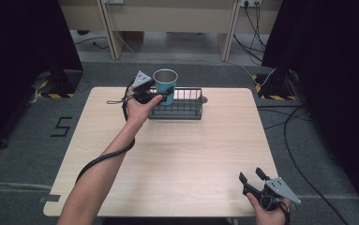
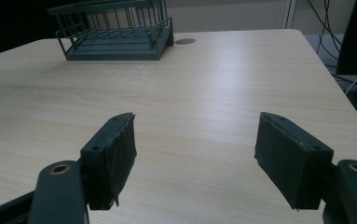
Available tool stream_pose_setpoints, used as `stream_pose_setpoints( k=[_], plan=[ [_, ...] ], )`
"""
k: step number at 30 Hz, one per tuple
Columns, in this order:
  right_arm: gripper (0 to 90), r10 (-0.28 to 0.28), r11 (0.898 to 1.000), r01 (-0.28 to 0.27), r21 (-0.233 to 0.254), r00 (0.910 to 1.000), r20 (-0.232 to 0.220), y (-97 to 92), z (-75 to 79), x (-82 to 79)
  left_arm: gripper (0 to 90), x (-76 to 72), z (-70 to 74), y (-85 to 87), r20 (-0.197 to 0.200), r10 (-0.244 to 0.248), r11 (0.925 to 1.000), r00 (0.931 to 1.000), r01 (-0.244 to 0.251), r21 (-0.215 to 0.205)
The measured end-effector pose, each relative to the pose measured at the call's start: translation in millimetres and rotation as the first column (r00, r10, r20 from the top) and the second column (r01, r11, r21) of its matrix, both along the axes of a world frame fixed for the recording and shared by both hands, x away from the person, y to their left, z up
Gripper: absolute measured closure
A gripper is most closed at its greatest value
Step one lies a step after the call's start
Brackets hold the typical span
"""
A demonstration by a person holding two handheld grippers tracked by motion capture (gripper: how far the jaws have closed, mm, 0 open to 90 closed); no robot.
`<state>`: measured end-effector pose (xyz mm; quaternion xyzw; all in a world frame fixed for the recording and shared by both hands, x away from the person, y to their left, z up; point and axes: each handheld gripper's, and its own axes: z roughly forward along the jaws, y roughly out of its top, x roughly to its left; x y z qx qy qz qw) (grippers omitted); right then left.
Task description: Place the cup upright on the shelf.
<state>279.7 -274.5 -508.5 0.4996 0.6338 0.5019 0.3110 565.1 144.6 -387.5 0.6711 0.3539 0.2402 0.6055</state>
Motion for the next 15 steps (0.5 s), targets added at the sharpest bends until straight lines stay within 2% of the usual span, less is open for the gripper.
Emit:
stream_pose_setpoints(
  k=[15],
  plan=[
    [29.4, 0.003, 1.0, -0.003, 0.0, 1.0, 0.0, 0.8, 0.0, -0.2, 14.8, 16.3, -1.2, -13.6, -0.018, 0.013, 0.9999, 0.9998, -0.013, 0.007]
  ],
)
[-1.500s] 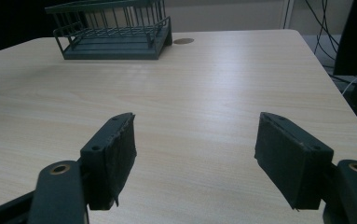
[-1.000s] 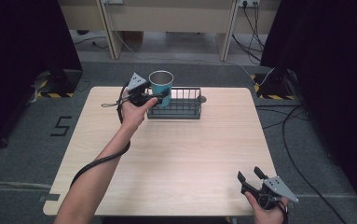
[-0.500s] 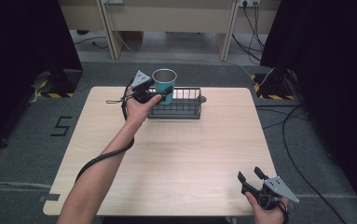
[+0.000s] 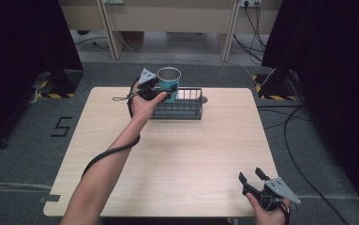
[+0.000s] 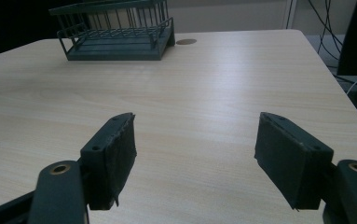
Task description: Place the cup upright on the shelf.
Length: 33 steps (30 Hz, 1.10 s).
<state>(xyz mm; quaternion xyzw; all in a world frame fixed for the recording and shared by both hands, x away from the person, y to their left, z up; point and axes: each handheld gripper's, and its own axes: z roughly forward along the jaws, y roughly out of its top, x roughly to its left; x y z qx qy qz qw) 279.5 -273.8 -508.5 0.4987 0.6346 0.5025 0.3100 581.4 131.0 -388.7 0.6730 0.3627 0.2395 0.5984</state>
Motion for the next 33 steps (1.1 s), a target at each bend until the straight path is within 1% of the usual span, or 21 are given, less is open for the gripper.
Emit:
stream_pose_setpoints(
  k=[4, 11, 19, 23, 33],
  plan=[
    [29.4, -0.001, 1.0, 0.001, -0.003, 1.0, 0.004, -0.9, -0.1, -0.1, 14.8, 4.9, -1.7, -4.6, -0.006, 0.006, 1.0, 1.0, -0.006, 0.0],
    [29.5, -0.003, 1.0, 0.003, 0.004, 1.0, 0.003, -1.4, 0.1, -0.5, 14.8, 10.3, -6.8, -11.6, -0.017, 0.014, 0.9998, 0.9998, -0.014, 0.016],
    [29.6, -0.003, 1.0, 0.003, 0.004, 1.0, 0.004, -1.4, 0.4, -0.8, 14.8, 17.4, -13.0, -15.9, -0.03, 0.04, 0.9989, 0.9987, -0.04, 0.023],
    [29.6, -0.001, 1.0, 0.001, 0.004, 1.0, 0.003, -1.2, 0.1, -0.5, 14.8, 20.2, -16.9, -19.0, -0.036, 0.055, 0.9977, 0.9978, -0.053, 0.041],
    [29.6, 0.007, 1.0, -0.007, 0.005, 1.0, -0.003, -0.2, -0.7, -0.3, 14.7, 23.4, -29.8, -26.1, -0.064, 0.076, 0.9953, 0.995, -0.072, 0.065]
  ],
)
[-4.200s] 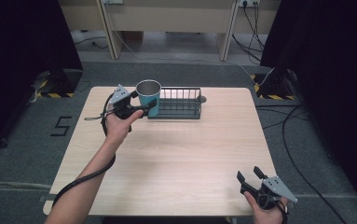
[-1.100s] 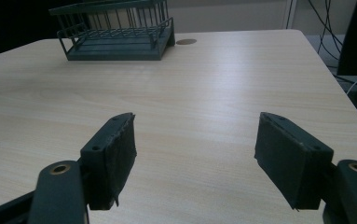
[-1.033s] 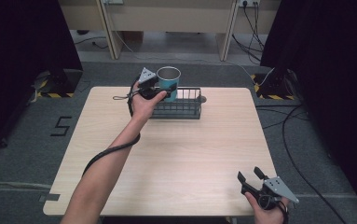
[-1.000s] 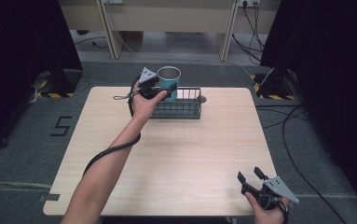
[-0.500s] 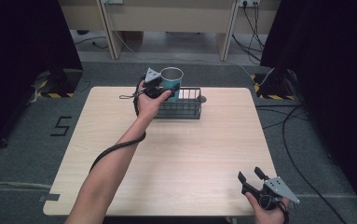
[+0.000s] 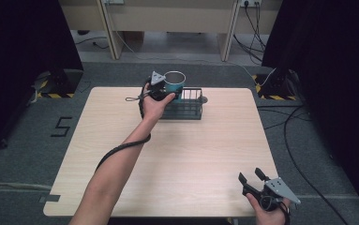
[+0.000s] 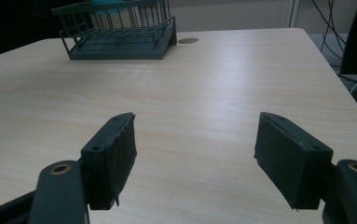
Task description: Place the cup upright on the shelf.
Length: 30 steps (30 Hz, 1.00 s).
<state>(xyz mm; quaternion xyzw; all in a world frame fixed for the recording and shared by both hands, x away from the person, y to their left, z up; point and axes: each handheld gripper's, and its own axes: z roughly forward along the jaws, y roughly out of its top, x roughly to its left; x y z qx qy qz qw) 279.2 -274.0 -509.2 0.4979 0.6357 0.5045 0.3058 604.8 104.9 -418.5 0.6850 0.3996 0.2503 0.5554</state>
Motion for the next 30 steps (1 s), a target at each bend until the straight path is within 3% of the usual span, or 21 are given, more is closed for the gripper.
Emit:
stream_pose_setpoints(
  k=[6, 8, 10, 12, 21, 30],
  plan=[
    [29.6, 0.003, 1.0, -0.003, 0.001, 1.0, -0.002, 0.0, -0.1, 0.0, 16.0, 0.4, -4.4, -1.7, -0.008, -0.016, 0.9999, 0.9998, 0.016, 0.004],
    [29.6, 0.004, 1.0, -0.004, 0.001, 1.0, -0.003, 0.2, -0.2, -0.1, 32.1, 0.4, -3.5, -2.0, -0.006, -0.009, 1.0, 0.9999, 0.009, 0.003],
    [29.6, 0.005, 1.0, -0.005, 0.0, 1.0, -0.003, 0.3, -0.1, -0.1, 25.4, 1.4, -2.9, -3.4, -0.023, -0.017, 0.9997, 0.9996, 0.017, 0.016],
    [29.6, 0.005, 1.0, -0.005, 0.0, 1.0, -0.003, 0.4, -0.1, 0.0, 25.8, 0.5, -3.4, -2.6, -0.018, -0.009, 0.9992, 0.9998, 0.009, 0.04],
    [29.5, 0.005, 1.0, -0.005, -0.001, 1.0, -0.004, 0.6, -0.3, 0.2, 24.9, -5.0, -9.9, 7.0, -0.024, -0.011, 0.9996, 0.9997, 0.012, 0.026],
    [29.5, 0.007, 1.0, -0.007, -0.001, 1.0, -0.005, 2.0, -0.6, 0.9, 25.8, -9.9, -2.2, 10.7, -0.015, -0.028, 0.9996, 0.9995, 0.028, -0.005]
  ],
)
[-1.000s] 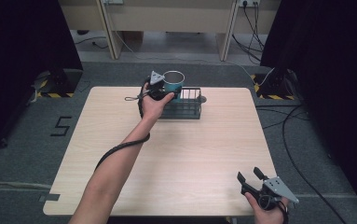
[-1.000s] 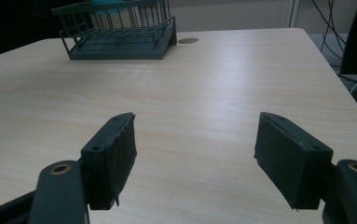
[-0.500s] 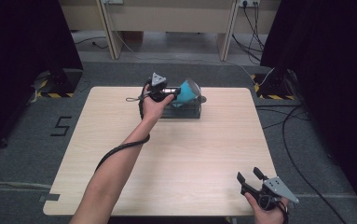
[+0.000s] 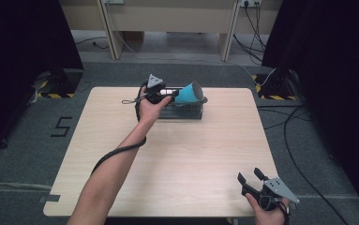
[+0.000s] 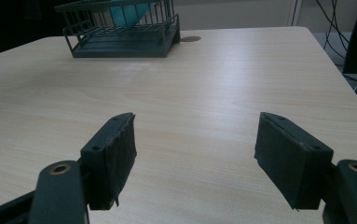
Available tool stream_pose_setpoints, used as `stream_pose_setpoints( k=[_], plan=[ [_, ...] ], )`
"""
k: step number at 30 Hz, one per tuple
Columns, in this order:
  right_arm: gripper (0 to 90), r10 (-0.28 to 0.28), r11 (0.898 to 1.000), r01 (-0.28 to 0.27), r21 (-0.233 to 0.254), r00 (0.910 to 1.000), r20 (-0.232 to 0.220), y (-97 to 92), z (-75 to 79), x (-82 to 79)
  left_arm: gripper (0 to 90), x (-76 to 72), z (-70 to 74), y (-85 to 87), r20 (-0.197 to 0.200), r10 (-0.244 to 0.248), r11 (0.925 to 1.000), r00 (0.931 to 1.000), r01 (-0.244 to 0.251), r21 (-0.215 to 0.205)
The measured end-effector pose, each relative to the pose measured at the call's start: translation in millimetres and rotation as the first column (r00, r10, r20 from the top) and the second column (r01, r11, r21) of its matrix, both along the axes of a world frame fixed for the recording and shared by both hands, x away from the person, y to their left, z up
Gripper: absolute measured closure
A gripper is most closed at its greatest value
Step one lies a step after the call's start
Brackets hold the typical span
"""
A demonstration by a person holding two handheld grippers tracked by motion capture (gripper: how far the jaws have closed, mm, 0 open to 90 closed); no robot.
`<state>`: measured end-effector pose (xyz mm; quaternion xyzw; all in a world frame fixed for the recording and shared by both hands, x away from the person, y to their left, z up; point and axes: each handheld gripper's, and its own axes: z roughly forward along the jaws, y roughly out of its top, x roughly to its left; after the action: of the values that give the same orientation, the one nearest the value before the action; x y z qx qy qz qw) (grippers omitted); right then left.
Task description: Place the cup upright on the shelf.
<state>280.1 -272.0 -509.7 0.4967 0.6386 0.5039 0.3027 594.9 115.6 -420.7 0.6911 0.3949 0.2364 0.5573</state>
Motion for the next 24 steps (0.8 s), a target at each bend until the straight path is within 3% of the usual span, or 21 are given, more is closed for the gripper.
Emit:
stream_pose_setpoints(
  k=[14, 24],
  plan=[
    [29.5, 0.001, 1.0, -0.001, -0.003, 1.0, 0.003, 0.0, 0.4, 0.2, 26.1, -1.0, 33.9, -34.8, 0.005, -0.058, 0.9982, 0.9983, 0.058, 0.014],
    [29.5, -0.001, 1.0, 0.001, 0.001, 1.0, 0.0, -0.1, 0.1, 0.1, 25.4, 4.5, 35.5, -58.1, -0.039, -0.054, 0.9973, 0.9978, 0.056, 0.048]
  ],
)
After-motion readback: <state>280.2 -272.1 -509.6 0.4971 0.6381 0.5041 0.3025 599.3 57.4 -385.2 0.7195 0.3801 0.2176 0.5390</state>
